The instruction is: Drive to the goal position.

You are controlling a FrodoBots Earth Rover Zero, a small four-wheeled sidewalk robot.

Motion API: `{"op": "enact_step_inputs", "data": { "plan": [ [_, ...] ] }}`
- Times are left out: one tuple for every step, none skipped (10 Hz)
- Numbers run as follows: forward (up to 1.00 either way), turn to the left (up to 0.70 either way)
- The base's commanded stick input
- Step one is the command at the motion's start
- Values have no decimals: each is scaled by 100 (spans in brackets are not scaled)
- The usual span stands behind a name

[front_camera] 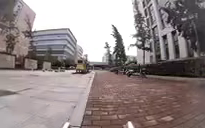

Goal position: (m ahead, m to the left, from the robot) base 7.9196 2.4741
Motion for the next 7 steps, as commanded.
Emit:
{"op": "enact_step_inputs", "data": {
  "plan": [
    [45,0],
    [45,0],
    [45,0],
    [45,0],
    [45,0],
    [45,0],
    [45,0]
  ]
}}
